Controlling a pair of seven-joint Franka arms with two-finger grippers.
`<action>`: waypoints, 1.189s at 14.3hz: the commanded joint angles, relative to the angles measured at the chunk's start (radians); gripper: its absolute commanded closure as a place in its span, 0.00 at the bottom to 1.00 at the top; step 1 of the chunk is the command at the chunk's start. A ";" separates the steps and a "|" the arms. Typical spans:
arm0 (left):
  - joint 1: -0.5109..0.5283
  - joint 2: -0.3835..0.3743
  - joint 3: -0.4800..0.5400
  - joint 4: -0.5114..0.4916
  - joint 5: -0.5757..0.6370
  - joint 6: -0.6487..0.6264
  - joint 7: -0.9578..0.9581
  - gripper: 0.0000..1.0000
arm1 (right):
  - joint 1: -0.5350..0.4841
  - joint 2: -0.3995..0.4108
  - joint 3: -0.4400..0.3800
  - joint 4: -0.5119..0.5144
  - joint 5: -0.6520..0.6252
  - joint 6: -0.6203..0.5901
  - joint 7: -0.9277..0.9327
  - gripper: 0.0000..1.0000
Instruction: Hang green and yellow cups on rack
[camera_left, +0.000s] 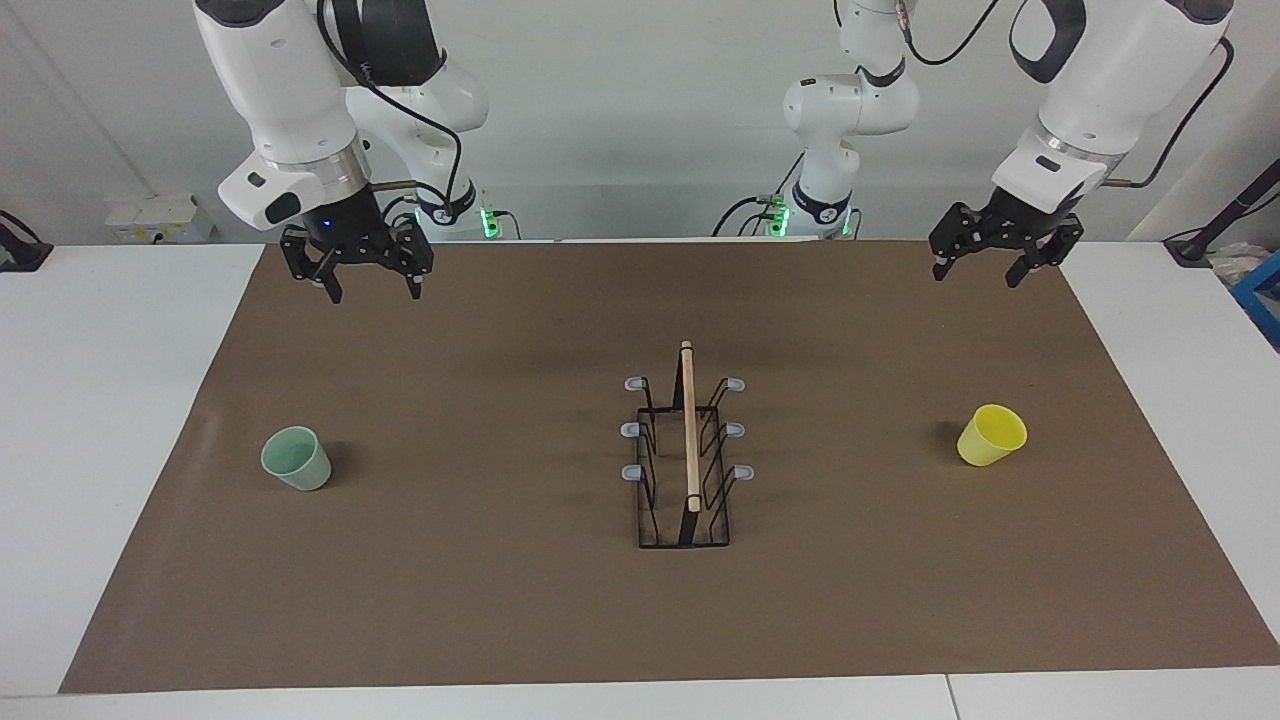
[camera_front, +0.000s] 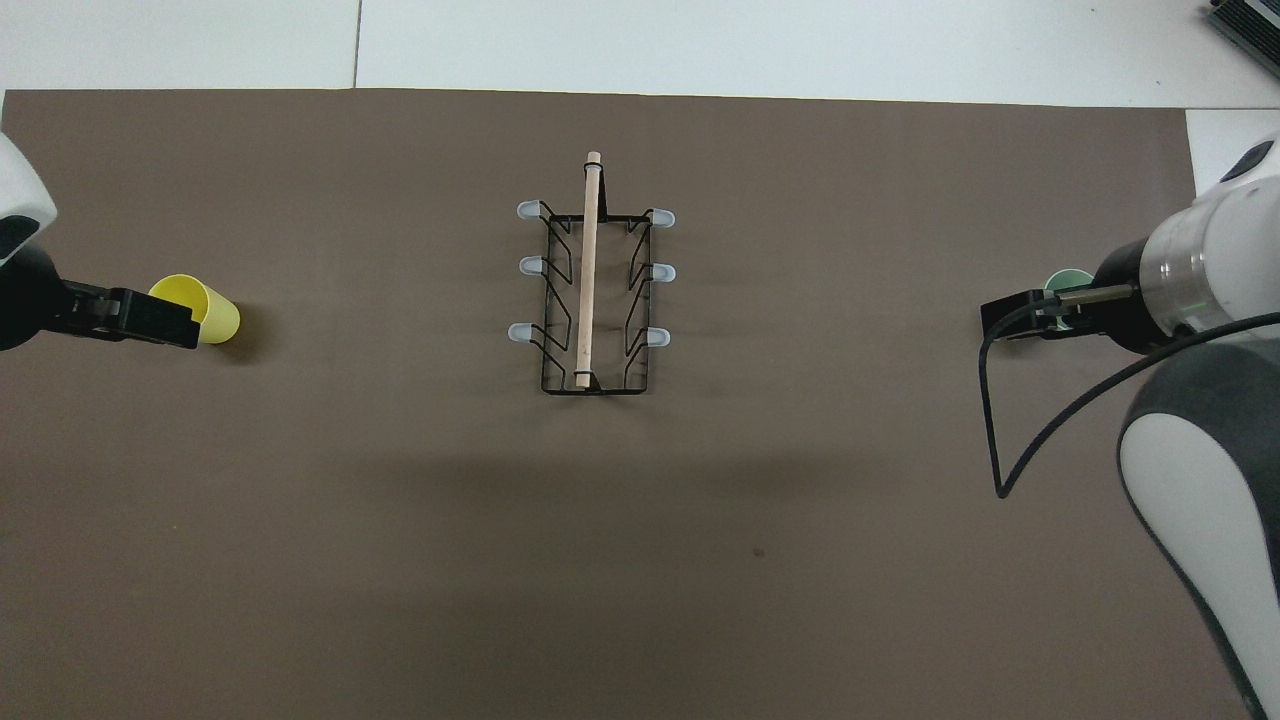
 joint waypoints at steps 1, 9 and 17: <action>-0.019 -0.028 -0.004 -0.053 0.014 0.059 -0.018 0.00 | -0.013 -0.002 0.008 -0.009 0.004 0.019 -0.021 0.00; -0.007 -0.035 0.009 -0.049 0.017 0.030 -0.015 0.00 | -0.010 -0.002 0.008 -0.009 0.004 0.019 -0.020 0.00; -0.018 0.057 0.074 0.023 0.029 0.019 -0.029 0.00 | -0.011 -0.002 0.008 -0.011 0.004 0.026 -0.021 0.00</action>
